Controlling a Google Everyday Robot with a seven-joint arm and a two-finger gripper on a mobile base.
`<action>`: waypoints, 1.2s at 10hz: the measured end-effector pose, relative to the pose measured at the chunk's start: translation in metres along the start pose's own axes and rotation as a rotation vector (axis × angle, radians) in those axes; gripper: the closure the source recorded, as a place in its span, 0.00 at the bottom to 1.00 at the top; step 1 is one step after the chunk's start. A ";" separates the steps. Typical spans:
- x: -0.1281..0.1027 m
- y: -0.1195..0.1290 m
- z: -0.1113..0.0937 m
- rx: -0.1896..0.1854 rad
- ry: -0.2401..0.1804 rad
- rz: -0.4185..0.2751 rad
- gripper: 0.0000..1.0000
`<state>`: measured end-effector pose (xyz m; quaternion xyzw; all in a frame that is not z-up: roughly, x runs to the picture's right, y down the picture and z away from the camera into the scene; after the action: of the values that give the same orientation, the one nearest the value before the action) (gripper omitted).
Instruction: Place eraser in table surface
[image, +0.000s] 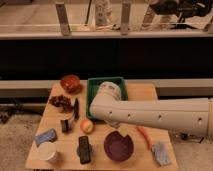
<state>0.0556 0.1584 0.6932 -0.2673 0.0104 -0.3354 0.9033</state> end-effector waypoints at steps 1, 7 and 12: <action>-0.008 -0.005 -0.001 0.003 -0.001 -0.023 0.20; -0.046 -0.025 -0.001 0.020 -0.011 -0.167 0.20; -0.072 -0.042 0.005 0.037 -0.027 -0.261 0.20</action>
<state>-0.0242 0.1782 0.7064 -0.2543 -0.0428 -0.4466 0.8568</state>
